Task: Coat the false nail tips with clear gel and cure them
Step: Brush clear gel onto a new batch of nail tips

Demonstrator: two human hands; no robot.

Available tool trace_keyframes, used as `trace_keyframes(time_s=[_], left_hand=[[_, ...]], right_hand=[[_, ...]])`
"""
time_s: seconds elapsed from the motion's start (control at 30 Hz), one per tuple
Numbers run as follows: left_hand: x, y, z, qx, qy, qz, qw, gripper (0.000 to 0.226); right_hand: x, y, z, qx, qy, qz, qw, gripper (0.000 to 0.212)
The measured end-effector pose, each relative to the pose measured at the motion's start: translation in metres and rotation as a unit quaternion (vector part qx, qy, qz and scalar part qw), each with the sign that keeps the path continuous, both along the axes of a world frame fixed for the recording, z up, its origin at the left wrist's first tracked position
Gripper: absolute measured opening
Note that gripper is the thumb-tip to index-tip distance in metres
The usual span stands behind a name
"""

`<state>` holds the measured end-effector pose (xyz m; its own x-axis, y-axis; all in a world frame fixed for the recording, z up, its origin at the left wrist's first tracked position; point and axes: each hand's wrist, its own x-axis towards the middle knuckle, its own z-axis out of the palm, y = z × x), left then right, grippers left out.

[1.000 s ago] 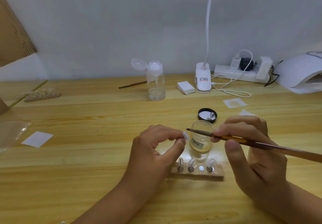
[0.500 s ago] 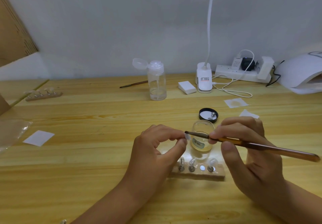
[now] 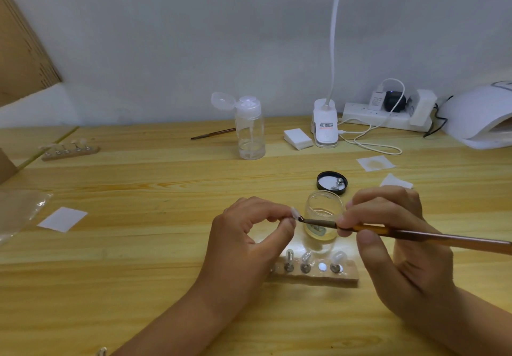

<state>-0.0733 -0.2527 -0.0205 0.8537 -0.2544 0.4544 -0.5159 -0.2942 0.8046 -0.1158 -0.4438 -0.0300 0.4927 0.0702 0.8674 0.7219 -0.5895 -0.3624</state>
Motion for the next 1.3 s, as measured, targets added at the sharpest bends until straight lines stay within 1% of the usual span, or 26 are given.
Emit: trace_keyframes(time_s=[0.17,0.27,0.37,0.53,0.6,0.73,0.9,1.03,1.13,1.17,1.27,1.3], left_hand=[[-0.0004,0.001,0.0011,-0.001,0.008,-0.002,1.0,0.02],[0.0001,0.0002,0.0007,-0.001,0.005,0.002,1.0,0.026],[0.0001,-0.0007,0.0008,-0.003,0.003,0.0,1.0,0.024],[0.0004,0.0002,-0.0001,0.0,0.004,0.004,1.0,0.021],[0.0001,0.0002,0.0,-0.003,0.012,0.004,1.0,0.019],[0.0,0.0002,0.0007,-0.004,0.015,0.008,1.0,0.025],[-0.0002,0.0008,0.002,0.002,0.017,0.005,1.0,0.023],[-0.0004,-0.0004,0.0023,0.001,0.013,0.008,1.0,0.026],[-0.0003,-0.0007,0.0018,0.003,0.008,0.009,1.0,0.029],[-0.0004,-0.0004,0.0016,0.003,0.009,0.009,1.0,0.029],[-0.0005,0.0003,0.0013,-0.004,0.017,0.009,1.0,0.027],[-0.0004,0.0003,0.0013,-0.006,0.02,0.008,1.0,0.025]], right_hand=[[-0.0004,-0.0002,0.0,0.011,-0.005,-0.004,1.0,0.016],[0.0003,-0.001,-0.0007,0.007,0.006,-0.013,1.0,0.012],[0.0014,0.0002,0.0001,0.0,0.012,-0.02,1.0,0.022],[0.0018,0.0011,0.0003,-0.013,0.016,-0.01,1.0,0.013],[0.0013,0.0004,0.0003,-0.014,0.016,-0.006,1.0,0.014],[0.0012,-0.0002,-0.0005,-0.013,0.013,-0.003,1.0,0.017],[0.001,-0.0009,-0.0014,-0.004,0.008,-0.011,1.0,0.018],[0.0021,-0.0013,-0.0016,0.002,0.006,-0.012,1.0,0.012],[0.0033,-0.0003,-0.0016,-0.004,0.013,-0.022,1.0,0.026],[0.0033,-0.0001,-0.0013,-0.008,0.015,-0.021,1.0,0.026],[0.0024,-0.0003,-0.0014,-0.02,0.016,-0.009,1.0,0.013],[0.0021,-0.0006,-0.0013,-0.018,0.014,-0.007,1.0,0.014]])
